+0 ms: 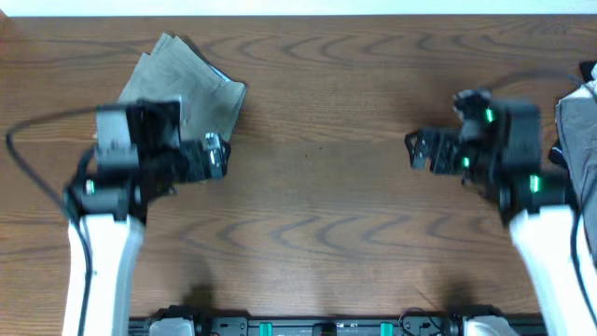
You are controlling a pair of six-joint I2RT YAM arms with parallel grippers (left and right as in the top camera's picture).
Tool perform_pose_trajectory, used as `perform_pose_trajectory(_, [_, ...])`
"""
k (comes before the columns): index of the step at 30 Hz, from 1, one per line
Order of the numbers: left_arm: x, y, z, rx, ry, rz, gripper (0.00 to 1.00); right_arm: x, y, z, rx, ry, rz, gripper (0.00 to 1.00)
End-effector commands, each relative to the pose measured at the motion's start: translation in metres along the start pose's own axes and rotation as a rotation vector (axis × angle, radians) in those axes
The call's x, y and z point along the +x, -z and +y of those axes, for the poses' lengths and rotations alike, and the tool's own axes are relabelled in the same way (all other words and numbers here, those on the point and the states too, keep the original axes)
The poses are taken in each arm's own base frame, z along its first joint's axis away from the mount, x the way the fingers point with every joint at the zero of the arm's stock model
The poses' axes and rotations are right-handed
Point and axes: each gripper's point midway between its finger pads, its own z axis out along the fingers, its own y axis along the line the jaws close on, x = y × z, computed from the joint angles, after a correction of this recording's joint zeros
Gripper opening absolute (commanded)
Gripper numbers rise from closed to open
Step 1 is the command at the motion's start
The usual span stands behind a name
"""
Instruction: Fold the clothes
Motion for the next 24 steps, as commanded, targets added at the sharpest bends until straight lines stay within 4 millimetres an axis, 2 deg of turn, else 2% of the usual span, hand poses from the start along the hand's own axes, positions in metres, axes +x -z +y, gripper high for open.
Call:
perform_pose_trajectory(1, [-0.012, -0.004, -0.006, 0.028, -0.030, 0.034, 0.98, -0.022, -0.004, -0.006, 0.019, 0.054, 0.073, 0.99])
perform_pose_trajectory(4, [-0.012, -0.012, -0.008, 0.051, -0.022, 0.055, 0.98, -0.027, -0.014, -0.012, 0.051, 0.045, 0.139, 0.99])
perform_pose_trajectory(6, [-0.010, -0.015, -0.007, 0.054, -0.017, 0.069, 0.98, -0.033, -0.021, -0.029, 0.128, 0.024, 0.133, 0.99])
perform_pose_trajectory(9, [-0.009, -0.015, -0.007, 0.053, -0.014, 0.076, 0.98, -0.050, -0.024, -0.074, 0.294, -0.118, 0.082, 0.99])
perform_pose_trajectory(11, [-0.008, -0.014, -0.007, 0.052, -0.013, 0.079, 0.98, -0.060, -0.021, -0.116, 0.433, -0.219, 0.049, 0.96])
perform_pose_trajectory(13, [-0.008, -0.014, -0.007, 0.053, -0.012, 0.080, 0.98, -0.068, -0.017, -0.157, 0.541, -0.317, 0.030, 0.98])
perform_pose_trajectory(19, [-0.007, -0.014, -0.007, 0.052, -0.011, 0.083, 0.98, -0.088, -0.020, -0.246, 0.644, -0.473, 0.047, 0.95])
perform_pose_trajectory(24, [-0.007, -0.014, -0.007, 0.052, -0.011, 0.083, 0.98, -0.091, -0.029, -0.313, 0.726, -0.535, 0.035, 0.91])
